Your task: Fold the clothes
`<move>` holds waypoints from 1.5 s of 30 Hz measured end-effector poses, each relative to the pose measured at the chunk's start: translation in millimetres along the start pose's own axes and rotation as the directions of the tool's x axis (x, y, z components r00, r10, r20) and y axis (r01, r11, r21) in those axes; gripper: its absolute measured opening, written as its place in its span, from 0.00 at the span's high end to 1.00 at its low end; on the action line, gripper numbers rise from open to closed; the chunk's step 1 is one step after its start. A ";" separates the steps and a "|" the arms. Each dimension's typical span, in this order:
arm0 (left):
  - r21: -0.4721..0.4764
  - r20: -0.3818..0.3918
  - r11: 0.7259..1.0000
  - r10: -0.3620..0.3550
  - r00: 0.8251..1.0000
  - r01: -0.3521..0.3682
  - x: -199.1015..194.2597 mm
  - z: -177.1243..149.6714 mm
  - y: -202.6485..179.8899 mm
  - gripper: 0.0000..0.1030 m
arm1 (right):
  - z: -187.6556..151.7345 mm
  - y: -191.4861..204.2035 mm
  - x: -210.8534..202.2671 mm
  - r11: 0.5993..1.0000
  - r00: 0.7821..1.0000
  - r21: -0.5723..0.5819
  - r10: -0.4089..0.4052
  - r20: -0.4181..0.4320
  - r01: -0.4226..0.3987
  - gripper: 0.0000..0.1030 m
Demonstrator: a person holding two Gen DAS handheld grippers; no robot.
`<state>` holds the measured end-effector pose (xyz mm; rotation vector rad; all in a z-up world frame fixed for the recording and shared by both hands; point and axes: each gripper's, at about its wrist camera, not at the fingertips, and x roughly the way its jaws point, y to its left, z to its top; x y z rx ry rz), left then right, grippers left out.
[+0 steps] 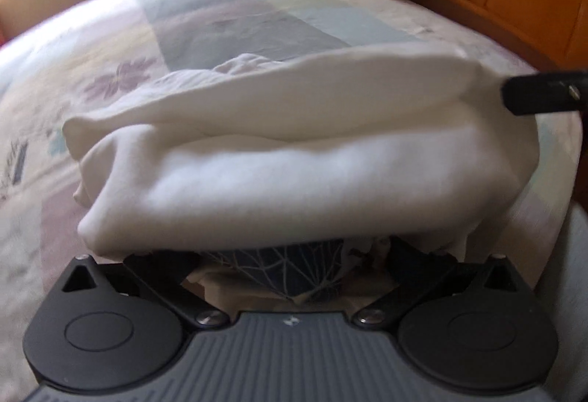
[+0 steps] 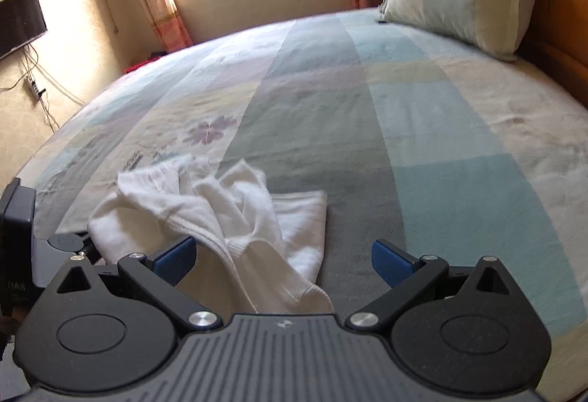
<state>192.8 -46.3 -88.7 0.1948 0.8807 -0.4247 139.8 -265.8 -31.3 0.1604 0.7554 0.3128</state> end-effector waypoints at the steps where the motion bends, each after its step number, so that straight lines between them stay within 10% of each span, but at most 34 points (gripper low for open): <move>1: 0.013 0.003 1.000 0.003 1.000 -0.004 -0.6 -0.4 -1.3 0.00 | -2.7 0.7 1.3 1.000 1.000 -0.012 0.002 -0.007 -0.002 0.00; 5: 0.049 -0.077 0.999 0.009 0.997 -0.006 -14.7 8.6 -0.6 0.01 | -13.0 2.8 -1.2 0.997 1.000 -0.071 -0.007 -0.012 0.006 0.00; 14: 0.310 0.006 0.950 0.026 1.000 -0.027 -79.4 30.5 -21.2 0.01 | -20.7 -28.7 -16.4 0.999 1.000 0.033 0.024 0.004 -0.024 0.00; 23: 0.719 0.011 0.691 0.098 0.995 -0.076 -22.6 57.6 -71.3 0.01 | -27.6 -34.7 -22.0 0.998 1.000 0.058 0.018 -0.010 -0.018 0.00; 34: 0.336 0.072 0.918 0.197 0.978 -0.210 -20.4 88.7 32.5 0.00 | -29.5 -38.6 -20.9 0.994 0.999 0.100 0.042 -0.026 -0.039 0.00; 40: 0.221 0.035 0.905 0.365 0.930 -0.364 -0.3 89.0 91.6 0.03 | -28.1 -15.8 -7.0 0.993 0.994 0.062 0.101 -0.048 -0.098 0.00; 45: 0.100 0.003 0.943 0.319 0.948 -0.317 -14.8 77.6 117.8 0.04 | -21.8 0.2 9.4 0.993 0.991 0.001 0.120 -0.059 -0.120 0.00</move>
